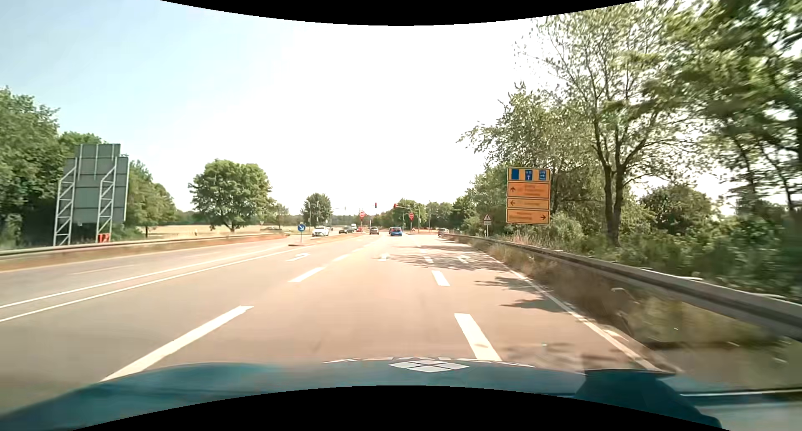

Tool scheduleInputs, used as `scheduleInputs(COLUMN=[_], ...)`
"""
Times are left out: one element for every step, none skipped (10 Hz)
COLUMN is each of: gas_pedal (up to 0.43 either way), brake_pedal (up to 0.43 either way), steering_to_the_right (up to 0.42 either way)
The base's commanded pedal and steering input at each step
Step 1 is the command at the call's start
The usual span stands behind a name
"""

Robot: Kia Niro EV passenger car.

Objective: Follow the waypoints while adhering to traffic rules and regulations

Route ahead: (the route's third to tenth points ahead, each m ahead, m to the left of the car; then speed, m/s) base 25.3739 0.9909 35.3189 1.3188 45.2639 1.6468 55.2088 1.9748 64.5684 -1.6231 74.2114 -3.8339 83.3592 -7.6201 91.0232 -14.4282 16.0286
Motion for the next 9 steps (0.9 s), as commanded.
scheduleInputs(gas_pedal=[0.0, 0.0, 0.0, 0.0, 0.0, 0.0, 0.0, 0.0, 0.0], brake_pedal=[0.183, 0.183, 0.183, 0.183, 0.195, 0.201, 0.201, 0.207, 0.22], steering_to_the_right=[0.015, 0.015, 0.014, 0.013, 0.012, 0.009, 0.008, 0.005, 0.004])
